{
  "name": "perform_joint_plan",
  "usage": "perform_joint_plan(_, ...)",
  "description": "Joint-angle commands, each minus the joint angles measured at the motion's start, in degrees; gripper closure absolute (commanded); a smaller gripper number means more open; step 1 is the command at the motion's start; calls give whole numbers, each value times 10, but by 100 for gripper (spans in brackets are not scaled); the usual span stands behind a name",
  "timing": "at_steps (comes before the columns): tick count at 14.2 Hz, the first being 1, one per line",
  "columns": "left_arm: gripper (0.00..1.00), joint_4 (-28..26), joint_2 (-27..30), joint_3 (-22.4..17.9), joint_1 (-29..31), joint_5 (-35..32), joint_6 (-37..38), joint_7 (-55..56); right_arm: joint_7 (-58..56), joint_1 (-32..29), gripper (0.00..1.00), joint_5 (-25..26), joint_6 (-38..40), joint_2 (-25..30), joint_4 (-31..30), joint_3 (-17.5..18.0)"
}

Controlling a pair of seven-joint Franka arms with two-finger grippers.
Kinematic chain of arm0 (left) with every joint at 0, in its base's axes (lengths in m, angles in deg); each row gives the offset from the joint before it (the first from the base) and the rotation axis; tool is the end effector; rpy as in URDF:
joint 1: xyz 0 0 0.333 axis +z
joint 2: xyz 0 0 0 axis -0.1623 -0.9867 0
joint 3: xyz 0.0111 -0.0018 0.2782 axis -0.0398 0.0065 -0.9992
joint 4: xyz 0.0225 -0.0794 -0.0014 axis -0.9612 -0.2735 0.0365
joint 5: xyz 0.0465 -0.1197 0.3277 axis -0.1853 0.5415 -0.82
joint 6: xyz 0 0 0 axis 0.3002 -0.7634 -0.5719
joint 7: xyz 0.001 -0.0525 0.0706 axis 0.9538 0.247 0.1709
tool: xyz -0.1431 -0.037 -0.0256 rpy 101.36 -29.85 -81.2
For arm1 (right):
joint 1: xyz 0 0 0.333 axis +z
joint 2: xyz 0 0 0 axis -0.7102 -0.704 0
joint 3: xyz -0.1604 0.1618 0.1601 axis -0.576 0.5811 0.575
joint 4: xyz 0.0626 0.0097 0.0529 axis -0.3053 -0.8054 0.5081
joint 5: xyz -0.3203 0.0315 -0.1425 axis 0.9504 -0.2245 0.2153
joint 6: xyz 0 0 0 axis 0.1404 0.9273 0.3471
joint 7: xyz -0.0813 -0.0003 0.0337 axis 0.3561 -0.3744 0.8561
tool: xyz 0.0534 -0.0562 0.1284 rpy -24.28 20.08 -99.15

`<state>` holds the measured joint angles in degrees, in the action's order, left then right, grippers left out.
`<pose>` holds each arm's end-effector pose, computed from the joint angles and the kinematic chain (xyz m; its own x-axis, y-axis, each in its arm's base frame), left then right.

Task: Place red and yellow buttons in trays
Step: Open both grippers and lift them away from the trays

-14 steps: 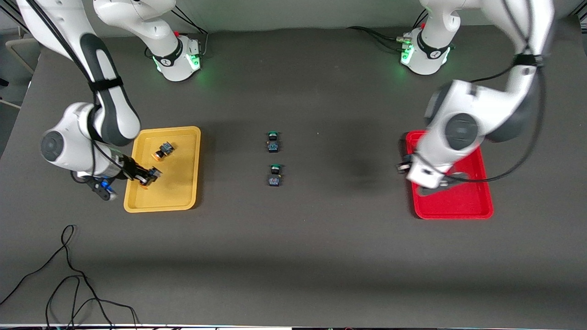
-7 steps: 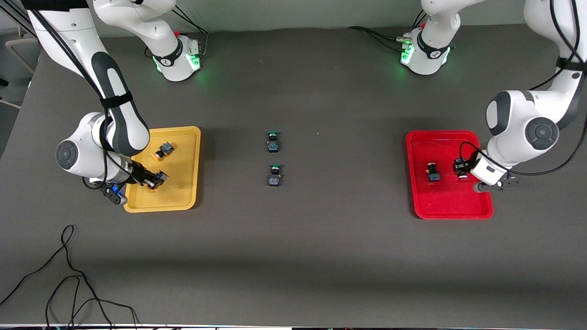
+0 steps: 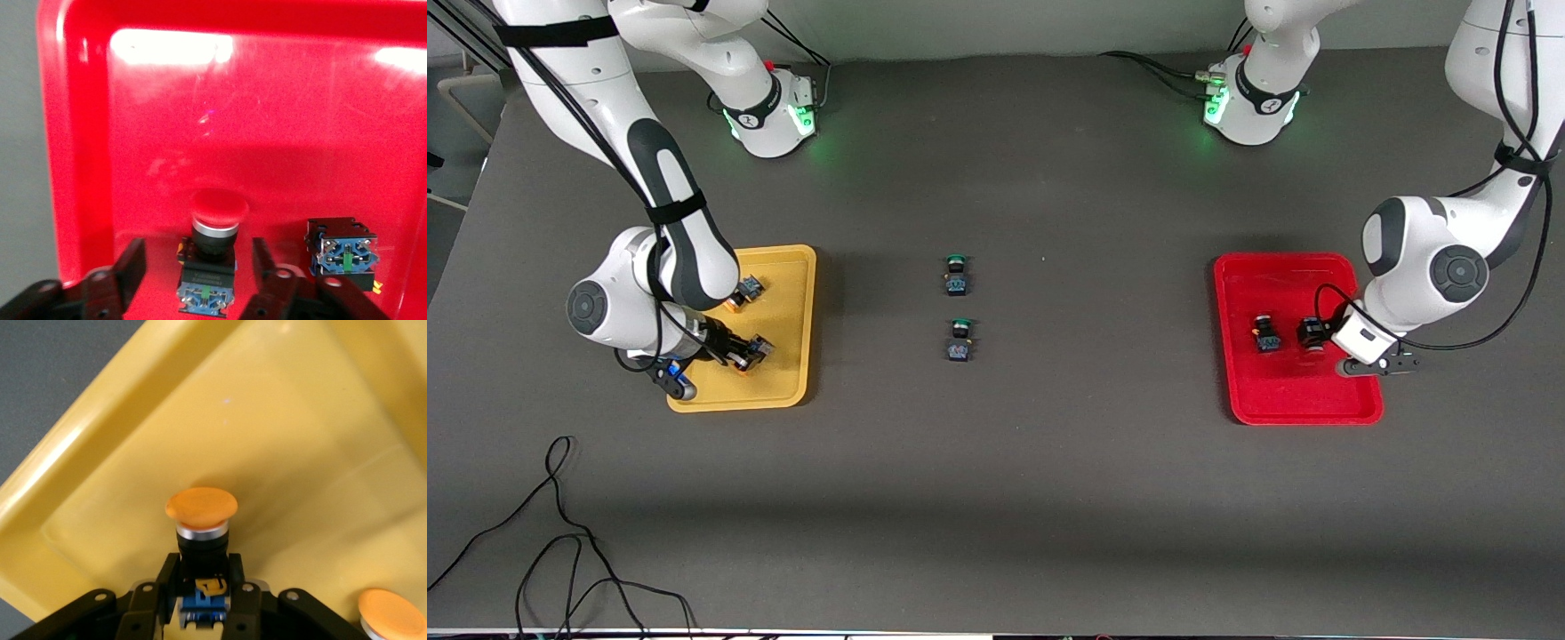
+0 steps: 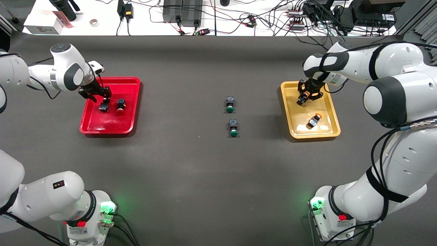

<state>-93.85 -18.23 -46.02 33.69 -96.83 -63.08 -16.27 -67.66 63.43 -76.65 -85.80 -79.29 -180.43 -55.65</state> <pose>0.4993 0.0444 0.1688 0.9950 0.0708 -0.0711 0.0698 -0.9974 -0.0168 0.5057 0.0126 0.1509 0.7612 -0.6220 -0.1837 -0.6385 -0.7683 -0.0445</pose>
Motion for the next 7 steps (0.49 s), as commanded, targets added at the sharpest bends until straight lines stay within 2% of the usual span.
perform_joint_plan(1, 0, 41, 41, 10, 2, -5, 91, -8, -11, 0, 0, -15, 24, 39, 10, -3)
perform_joint_plan(3, 0, 83, 68, 14, -2, 0, 171, -12, -14, -1, 0, 0, 55, 100, 14, -16)
perform_joint_plan(4, 0, 106, 84, 24, -1, 2, 214, -16, -17, -1, 0, 28, 72, 128, 22, -31)
perform_joint_plan(7, 0, 201, 103, 38, -2, 39, 365, -45, -17, -2, 0, 159, 139, 203, 65, -37)
